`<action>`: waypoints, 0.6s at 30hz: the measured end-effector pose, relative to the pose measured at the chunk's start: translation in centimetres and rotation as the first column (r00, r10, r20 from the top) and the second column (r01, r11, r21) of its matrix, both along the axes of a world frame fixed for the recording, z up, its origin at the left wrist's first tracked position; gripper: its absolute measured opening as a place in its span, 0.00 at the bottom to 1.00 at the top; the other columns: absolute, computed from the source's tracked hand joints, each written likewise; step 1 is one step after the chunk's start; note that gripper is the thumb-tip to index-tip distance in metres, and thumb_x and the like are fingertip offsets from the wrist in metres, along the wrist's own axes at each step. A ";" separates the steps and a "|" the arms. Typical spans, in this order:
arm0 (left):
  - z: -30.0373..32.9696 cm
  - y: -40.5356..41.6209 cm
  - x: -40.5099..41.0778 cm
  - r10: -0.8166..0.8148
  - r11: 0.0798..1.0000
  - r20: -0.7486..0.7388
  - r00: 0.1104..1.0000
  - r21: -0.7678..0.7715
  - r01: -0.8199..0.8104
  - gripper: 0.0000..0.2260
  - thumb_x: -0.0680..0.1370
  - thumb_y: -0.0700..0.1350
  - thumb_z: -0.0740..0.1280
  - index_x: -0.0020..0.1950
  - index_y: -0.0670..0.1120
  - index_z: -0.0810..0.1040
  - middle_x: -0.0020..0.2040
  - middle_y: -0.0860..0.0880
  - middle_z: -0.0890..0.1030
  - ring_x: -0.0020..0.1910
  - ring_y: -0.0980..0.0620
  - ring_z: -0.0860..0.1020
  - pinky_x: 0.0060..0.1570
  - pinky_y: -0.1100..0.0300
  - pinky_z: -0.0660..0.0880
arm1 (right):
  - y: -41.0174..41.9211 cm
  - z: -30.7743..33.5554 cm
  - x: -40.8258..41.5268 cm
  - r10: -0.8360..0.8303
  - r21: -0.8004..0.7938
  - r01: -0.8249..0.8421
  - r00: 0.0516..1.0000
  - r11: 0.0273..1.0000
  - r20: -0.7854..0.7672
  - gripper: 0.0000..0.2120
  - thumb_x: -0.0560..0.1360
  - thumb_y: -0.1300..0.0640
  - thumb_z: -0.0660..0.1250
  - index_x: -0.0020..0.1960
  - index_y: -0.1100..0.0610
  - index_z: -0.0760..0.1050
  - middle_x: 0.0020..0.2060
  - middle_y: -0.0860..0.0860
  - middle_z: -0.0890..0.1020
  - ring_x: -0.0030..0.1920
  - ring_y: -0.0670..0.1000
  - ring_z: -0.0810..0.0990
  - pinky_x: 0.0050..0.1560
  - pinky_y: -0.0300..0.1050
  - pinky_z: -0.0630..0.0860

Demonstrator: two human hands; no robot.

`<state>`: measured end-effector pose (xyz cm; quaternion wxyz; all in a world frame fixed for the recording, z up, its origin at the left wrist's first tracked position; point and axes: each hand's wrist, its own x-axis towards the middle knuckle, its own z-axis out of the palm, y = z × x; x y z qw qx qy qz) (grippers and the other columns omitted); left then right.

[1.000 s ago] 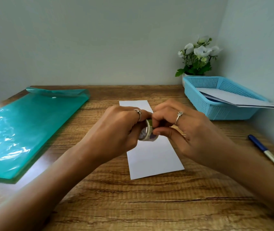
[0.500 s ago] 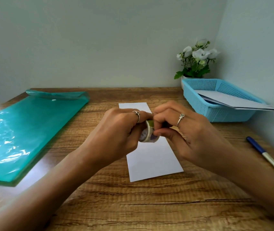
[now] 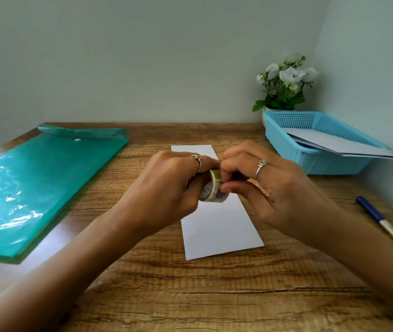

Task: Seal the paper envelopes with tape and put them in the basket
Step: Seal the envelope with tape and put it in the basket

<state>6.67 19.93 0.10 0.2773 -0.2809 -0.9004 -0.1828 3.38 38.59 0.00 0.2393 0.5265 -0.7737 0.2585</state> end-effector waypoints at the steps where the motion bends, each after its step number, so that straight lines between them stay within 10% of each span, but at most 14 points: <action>1: 0.0 0.0 0.0 -0.001 1.000 -0.001 1.000 0.001 0.001 0.12 0.71 0.36 0.64 0.51 0.43 0.83 0.35 0.50 0.82 0.32 0.56 0.75 0.31 0.64 0.70 | 0.0 0.0 0.0 0.001 0.007 -0.001 1.000 1.000 0.004 0.05 0.75 0.61 0.63 0.49 0.61 0.76 0.48 0.52 0.76 0.47 0.47 0.74 0.49 0.34 0.72; 11: -0.4 0.5 -0.2 -0.002 0.998 -0.008 1.000 0.058 0.002 0.12 0.72 0.36 0.64 0.53 0.44 0.82 0.35 0.50 0.82 0.30 0.56 0.76 0.30 0.61 0.71 | 0.4 0.0 -0.1 -0.011 0.010 0.011 1.000 1.000 -0.016 0.03 0.75 0.60 0.62 0.45 0.60 0.73 0.48 0.53 0.76 0.46 0.51 0.75 0.47 0.41 0.72; 18: 0.2 0.4 -0.1 0.005 0.998 -0.045 0.999 0.056 -0.002 0.14 0.72 0.35 0.66 0.56 0.43 0.81 0.39 0.51 0.83 0.36 0.63 0.71 0.34 0.79 0.66 | 0.7 0.5 0.2 -0.012 -0.085 0.019 0.996 0.996 0.084 0.08 0.73 0.54 0.66 0.49 0.58 0.75 0.48 0.49 0.76 0.50 0.45 0.75 0.51 0.34 0.75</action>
